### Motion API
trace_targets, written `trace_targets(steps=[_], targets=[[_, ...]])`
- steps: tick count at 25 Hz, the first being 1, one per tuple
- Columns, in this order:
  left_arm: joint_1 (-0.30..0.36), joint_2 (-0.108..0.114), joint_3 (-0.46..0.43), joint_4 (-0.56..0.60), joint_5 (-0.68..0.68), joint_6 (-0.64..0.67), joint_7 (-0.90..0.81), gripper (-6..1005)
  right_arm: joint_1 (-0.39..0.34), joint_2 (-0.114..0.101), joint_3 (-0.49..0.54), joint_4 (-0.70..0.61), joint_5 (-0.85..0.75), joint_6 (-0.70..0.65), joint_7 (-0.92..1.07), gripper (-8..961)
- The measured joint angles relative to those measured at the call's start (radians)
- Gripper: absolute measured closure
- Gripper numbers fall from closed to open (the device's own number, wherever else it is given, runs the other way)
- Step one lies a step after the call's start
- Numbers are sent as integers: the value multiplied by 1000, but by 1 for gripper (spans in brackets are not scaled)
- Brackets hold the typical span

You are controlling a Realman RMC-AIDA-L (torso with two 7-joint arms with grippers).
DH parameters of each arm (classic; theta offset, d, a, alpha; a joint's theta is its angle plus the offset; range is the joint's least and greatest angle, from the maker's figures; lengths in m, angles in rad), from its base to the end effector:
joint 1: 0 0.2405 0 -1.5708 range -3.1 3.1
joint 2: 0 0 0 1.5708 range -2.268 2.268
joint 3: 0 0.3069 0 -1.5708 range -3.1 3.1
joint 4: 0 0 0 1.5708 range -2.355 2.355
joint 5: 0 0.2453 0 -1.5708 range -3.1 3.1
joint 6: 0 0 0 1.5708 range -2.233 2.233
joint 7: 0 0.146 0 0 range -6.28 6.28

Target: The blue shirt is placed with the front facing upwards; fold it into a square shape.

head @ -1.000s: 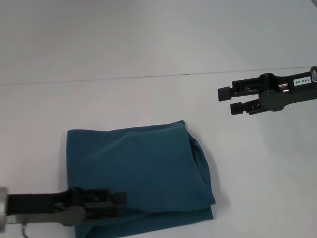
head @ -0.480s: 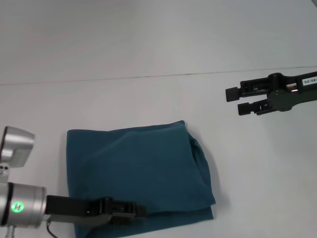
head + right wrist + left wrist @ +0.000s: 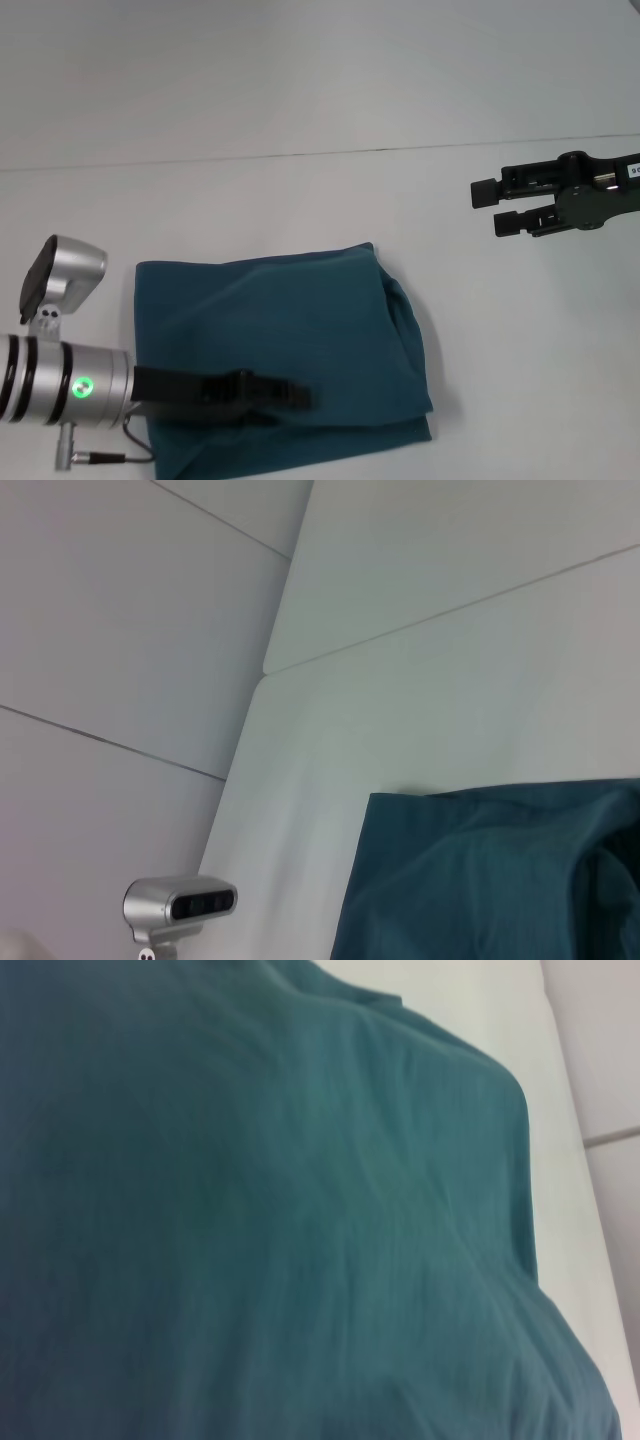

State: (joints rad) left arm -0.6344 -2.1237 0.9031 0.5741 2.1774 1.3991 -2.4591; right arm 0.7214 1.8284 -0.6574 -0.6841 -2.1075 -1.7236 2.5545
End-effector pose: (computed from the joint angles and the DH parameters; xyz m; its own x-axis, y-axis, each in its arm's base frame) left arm -0.2979 0.3861 -0.1012 0.1422 0.9790 0.1462 0.9731 -0.1653 0.1606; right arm 0.2818 0.4468 0.0973 0.1880 -0.9306 -0.3141 -0.9431 -0.2603 0.2067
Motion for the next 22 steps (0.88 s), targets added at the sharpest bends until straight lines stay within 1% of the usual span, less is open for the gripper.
trace_targets(steps=[5, 12, 17, 22], targets=[[-27, 0, -7, -12, -9, -51, 0, 309, 0, 0, 6, 0, 0, -3, 0, 69], [-60, 5, -13, -12, -27, -110, -2, 309, 0, -1, 10, 0, 2, -3, -1, 68], [-62, 9, -14, -9, -35, -74, -11, 309, 0, -3, 13, 0, 2, -8, 0, 68], [-26, 20, -33, 4, -32, 15, -24, 309, 0, -3, 19, 0, 2, -10, 0, 68]])
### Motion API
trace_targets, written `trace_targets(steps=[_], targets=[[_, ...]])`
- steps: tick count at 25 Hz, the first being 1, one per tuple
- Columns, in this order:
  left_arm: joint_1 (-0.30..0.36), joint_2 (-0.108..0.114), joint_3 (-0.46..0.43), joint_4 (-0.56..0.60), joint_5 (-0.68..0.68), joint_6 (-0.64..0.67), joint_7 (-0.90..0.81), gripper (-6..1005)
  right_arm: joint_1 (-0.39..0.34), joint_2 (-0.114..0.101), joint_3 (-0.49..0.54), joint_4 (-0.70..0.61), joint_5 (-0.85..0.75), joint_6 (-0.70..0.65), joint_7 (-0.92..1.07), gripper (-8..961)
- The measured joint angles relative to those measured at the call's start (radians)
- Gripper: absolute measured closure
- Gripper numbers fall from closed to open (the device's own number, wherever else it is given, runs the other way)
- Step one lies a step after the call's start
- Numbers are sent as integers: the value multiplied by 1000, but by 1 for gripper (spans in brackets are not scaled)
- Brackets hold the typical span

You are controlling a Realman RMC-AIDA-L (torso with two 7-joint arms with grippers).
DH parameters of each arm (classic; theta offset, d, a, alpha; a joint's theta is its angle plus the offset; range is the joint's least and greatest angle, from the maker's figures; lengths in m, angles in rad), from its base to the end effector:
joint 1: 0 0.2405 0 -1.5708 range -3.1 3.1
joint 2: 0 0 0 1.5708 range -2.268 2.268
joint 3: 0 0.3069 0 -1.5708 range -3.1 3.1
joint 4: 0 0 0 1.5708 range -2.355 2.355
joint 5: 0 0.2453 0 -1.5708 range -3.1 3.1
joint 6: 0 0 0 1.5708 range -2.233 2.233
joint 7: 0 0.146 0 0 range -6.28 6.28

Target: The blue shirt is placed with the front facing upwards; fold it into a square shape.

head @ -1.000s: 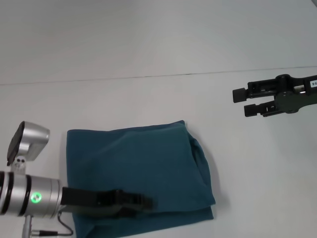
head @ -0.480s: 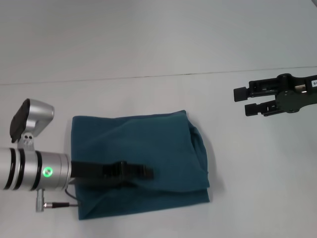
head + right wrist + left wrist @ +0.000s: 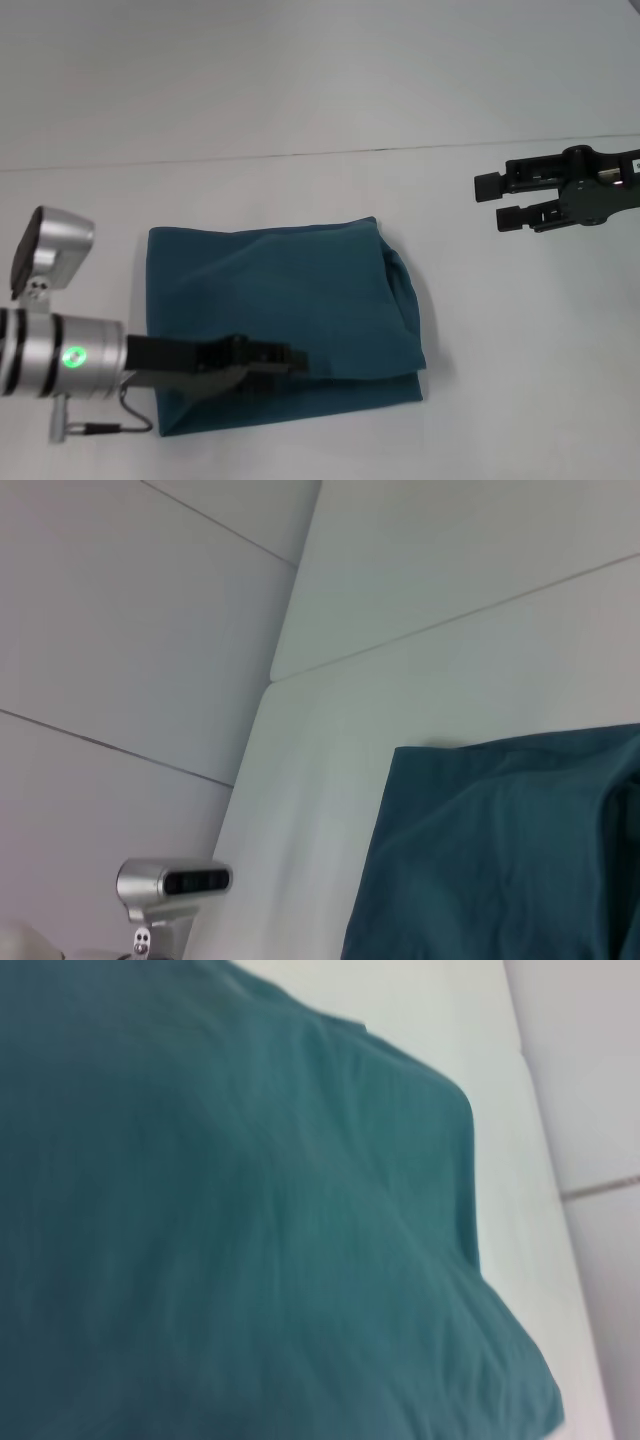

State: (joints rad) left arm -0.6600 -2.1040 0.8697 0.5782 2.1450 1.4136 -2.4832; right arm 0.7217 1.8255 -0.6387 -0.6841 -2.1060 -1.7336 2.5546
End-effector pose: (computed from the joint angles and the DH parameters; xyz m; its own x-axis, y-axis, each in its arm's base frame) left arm -0.2887 0.4012 -0.0861 0.1227 0.9749 0.1860 0.9683 -0.1587 0.1929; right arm 0.2816 0.4464 0.1013 0.1830 -0.9284 -0.3234 -0.9403 -0.2613 0.2181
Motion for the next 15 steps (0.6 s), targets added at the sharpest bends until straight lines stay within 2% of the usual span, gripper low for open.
trace_targets(steps=[2, 3, 8, 12, 15], targets=[[11, 3, -10, 8, 1, 35, 0, 309, 3, 0, 2, 0, 0, -2, 0, 69], [39, 4, -28, 41, 1, 116, 0, 309, 4, 0, 3, 0, 0, -3, 0, 69], [115, -4, -87, 171, -6, 314, 40, 309, 7, 6, 0, 0, 0, -11, -33, 69], [154, 6, -188, 218, -4, 445, 187, 309, 12, 29, -6, 0, 0, -56, -162, 69], [175, 15, -249, 224, 1, 481, 344, 309, 14, 51, -29, -1, -3, -104, -312, 69]])
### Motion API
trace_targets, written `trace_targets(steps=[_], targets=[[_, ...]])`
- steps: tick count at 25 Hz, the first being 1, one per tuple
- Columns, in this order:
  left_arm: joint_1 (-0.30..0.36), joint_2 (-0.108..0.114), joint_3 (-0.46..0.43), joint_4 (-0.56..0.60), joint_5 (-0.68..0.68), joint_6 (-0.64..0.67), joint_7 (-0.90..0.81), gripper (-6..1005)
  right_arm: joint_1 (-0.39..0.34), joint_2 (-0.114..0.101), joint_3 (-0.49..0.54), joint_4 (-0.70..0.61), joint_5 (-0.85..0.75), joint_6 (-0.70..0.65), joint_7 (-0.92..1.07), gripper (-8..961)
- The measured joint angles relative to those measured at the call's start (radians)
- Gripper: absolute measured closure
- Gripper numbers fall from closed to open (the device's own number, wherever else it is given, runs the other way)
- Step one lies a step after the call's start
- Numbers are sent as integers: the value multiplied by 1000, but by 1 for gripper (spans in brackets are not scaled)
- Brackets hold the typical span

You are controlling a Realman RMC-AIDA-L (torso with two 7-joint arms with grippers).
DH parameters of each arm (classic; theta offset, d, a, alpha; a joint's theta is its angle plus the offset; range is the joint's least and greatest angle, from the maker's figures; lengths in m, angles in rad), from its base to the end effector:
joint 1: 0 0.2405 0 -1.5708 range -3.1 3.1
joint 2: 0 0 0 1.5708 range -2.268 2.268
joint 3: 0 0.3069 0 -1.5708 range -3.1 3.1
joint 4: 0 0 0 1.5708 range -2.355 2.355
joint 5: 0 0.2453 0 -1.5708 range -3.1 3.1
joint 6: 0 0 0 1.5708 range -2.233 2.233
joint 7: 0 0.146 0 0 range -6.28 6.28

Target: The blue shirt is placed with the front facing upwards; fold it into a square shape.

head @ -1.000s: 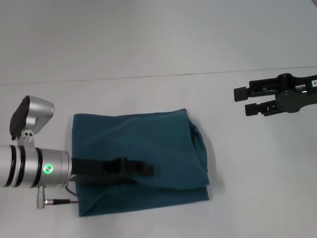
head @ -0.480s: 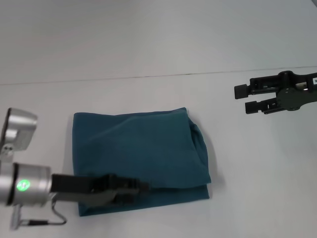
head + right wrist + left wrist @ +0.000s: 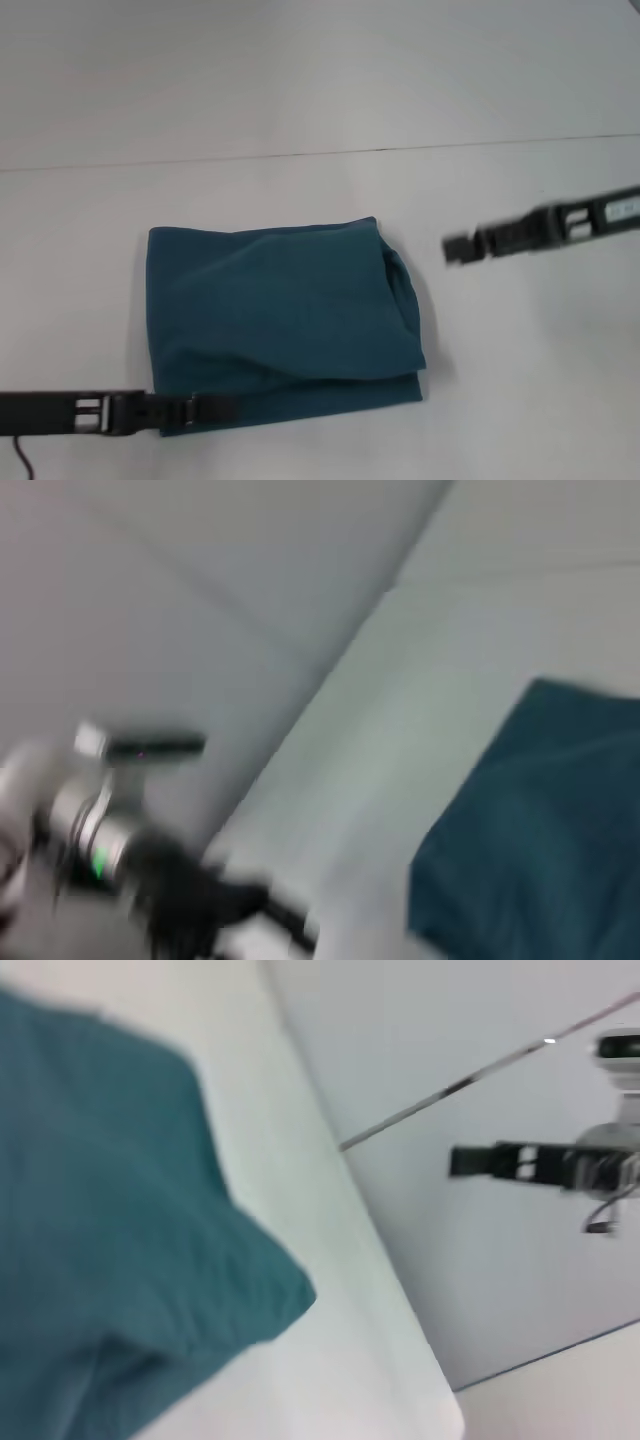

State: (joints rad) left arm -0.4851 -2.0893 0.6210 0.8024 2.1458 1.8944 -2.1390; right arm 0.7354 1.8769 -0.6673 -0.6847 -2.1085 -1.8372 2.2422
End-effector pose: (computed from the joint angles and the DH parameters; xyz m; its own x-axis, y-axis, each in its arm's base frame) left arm -0.3176 0.3339 -0.0016 0.3811 0.8746 0.2996 0.8133 -0.4713 0.3412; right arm 0.2641 0.4296 0.0707 0.4951 -0.8231 -0.2782 -0.7983 -0.5573 0.2282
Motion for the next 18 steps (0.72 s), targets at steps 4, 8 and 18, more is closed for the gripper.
trace_targets(steps=[4, 8, 18], targets=[[18, 6, -29, 6, 4, 4, 129, 308, -16, 34, -85, -14, -9, -59, -208, 68], [17, 8, -24, 6, 17, 5, 163, 308, -27, 74, -146, -15, -64, -41, -282, 68], [7, 3, 10, 0, 32, -13, 180, 308, -16, 144, -174, -9, -137, 29, -303, 69]])
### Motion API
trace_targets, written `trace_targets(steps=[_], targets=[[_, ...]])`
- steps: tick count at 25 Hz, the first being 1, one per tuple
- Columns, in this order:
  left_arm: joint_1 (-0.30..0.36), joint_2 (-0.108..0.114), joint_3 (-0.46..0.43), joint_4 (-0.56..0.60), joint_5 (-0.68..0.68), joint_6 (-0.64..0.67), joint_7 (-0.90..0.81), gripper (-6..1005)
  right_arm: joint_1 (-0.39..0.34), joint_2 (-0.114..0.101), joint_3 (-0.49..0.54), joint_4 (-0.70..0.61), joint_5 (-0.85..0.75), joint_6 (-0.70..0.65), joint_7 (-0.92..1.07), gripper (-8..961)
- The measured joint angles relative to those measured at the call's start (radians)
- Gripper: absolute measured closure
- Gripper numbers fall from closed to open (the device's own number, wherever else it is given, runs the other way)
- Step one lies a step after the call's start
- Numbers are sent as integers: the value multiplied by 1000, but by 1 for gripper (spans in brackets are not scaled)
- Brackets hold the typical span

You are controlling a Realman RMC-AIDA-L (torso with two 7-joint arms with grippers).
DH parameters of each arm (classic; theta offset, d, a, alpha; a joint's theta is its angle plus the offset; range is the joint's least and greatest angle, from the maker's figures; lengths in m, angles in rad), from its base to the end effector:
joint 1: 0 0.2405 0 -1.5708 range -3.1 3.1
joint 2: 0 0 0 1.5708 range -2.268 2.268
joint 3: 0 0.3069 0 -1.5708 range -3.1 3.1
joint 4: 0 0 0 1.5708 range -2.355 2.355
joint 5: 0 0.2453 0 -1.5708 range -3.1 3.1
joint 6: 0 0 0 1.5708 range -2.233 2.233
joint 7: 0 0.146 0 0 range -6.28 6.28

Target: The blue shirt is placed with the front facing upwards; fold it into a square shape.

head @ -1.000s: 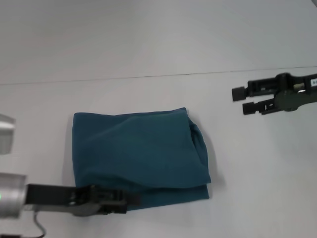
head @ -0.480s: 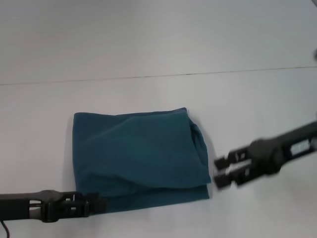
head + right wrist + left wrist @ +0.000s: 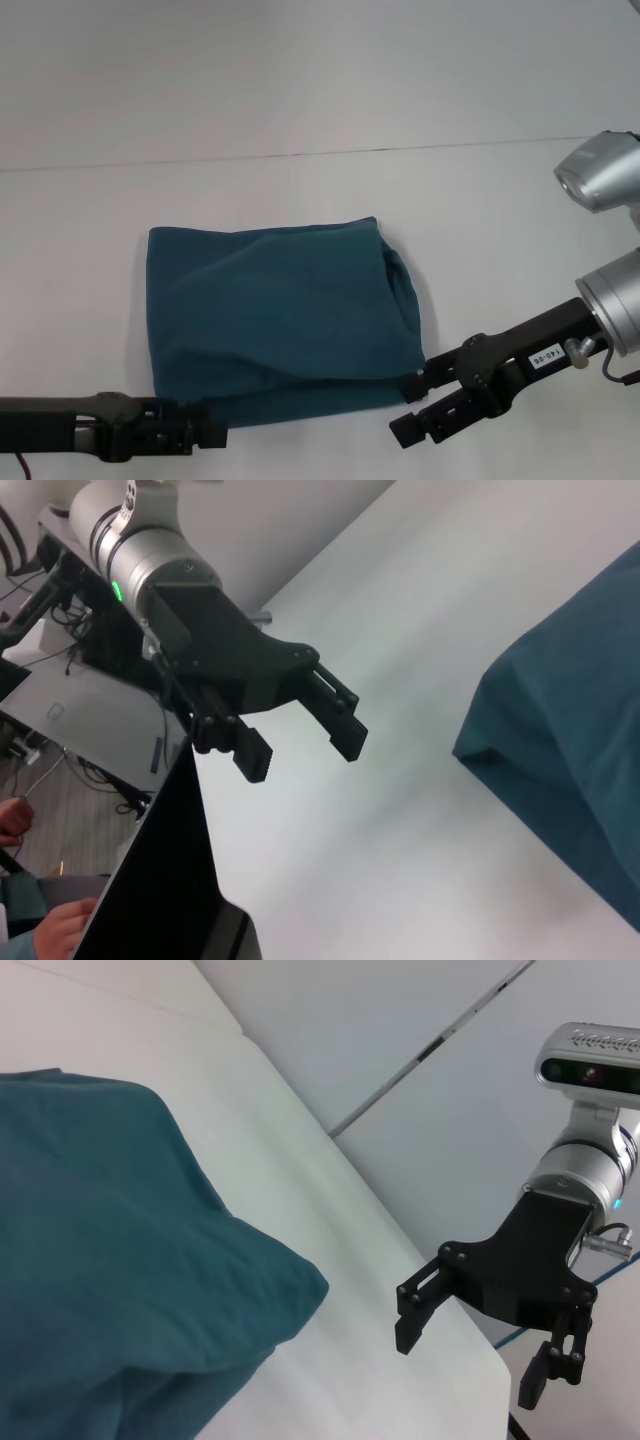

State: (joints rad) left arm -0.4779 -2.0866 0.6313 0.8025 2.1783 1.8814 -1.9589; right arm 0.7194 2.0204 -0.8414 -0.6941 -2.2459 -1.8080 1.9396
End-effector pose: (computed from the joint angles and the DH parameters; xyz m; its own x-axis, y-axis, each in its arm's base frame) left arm -0.3243 0.3310 -0.0038 0.5237 0.7882 0.3232 0.7502 -0.6065 0.2633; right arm 0.2623 0.3941 -0.0223 0.7566 -0.6489 -0.0808 -0.6198 -0.7510 0.2277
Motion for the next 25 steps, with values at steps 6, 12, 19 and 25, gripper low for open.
trace_targets(steps=[6, 12, 19, 25], targets=[[0, -1, 0, -21, 0, -55, -26, 308, 0, 1, 5, 5, 6, 5, 0, 69], [-5, 1, 0, -41, 0, -97, -78, 308, -8, 2, 12, 5, 12, 8, 0, 68], [-6, -1, 0, -42, 0, -103, -92, 309, -8, 3, 14, 5, 12, 16, 7, 68], [-7, -1, -3, -42, -1, -104, -93, 309, -5, 3, 15, 5, 12, 16, 7, 68]])
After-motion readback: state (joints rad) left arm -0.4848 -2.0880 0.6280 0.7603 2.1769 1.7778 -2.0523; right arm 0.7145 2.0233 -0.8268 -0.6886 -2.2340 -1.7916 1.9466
